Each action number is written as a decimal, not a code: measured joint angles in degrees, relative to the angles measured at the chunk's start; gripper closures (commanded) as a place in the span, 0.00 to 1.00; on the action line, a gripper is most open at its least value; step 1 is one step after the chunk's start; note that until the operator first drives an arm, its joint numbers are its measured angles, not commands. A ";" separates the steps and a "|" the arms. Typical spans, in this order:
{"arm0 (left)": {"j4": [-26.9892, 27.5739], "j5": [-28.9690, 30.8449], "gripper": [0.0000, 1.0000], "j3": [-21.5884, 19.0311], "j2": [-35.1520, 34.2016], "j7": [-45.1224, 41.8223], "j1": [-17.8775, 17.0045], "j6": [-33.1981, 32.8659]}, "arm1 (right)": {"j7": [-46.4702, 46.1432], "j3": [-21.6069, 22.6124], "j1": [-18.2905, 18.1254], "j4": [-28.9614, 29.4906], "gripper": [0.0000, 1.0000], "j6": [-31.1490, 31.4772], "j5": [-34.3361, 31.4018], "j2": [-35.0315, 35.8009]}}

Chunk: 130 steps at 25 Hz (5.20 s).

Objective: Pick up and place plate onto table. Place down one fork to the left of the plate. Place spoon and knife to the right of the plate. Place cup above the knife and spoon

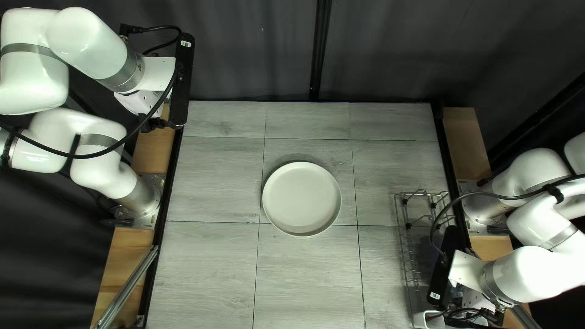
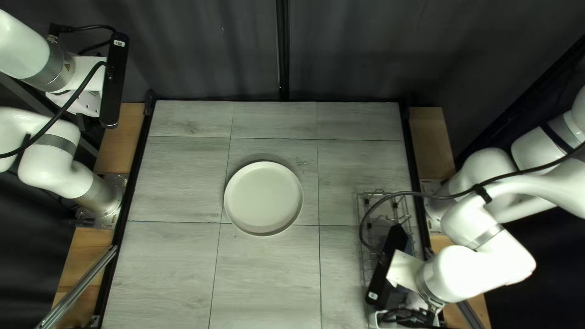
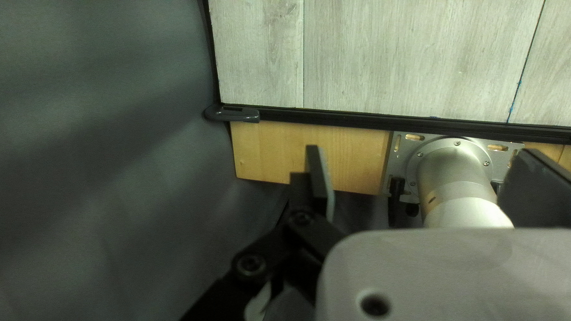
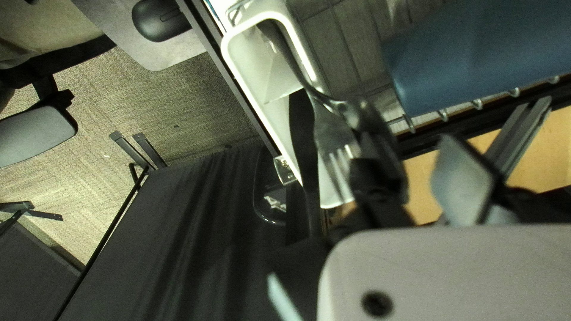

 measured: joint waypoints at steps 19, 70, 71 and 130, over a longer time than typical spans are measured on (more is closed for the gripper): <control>0.00 0.00 0.00 0.00 0.00 0.00 0.00 0.00 | -3.55 -6.17 -3.50 25.27 1.00 31.13 -10.18 5.38; 0.00 0.00 0.00 0.00 0.00 0.00 0.00 0.00 | -96.83 -48.55 -21.41 38.75 1.00 34.03 -5.80 35.37; 0.00 0.00 0.00 0.00 0.00 0.00 0.00 0.00 | -96.97 -48.49 -21.41 38.73 1.00 33.93 -5.95 35.38; 0.00 0.00 0.00 0.00 0.00 0.00 0.00 0.00 | -116.48 -50.60 -27.01 36.10 0.00 14.23 2.76 55.53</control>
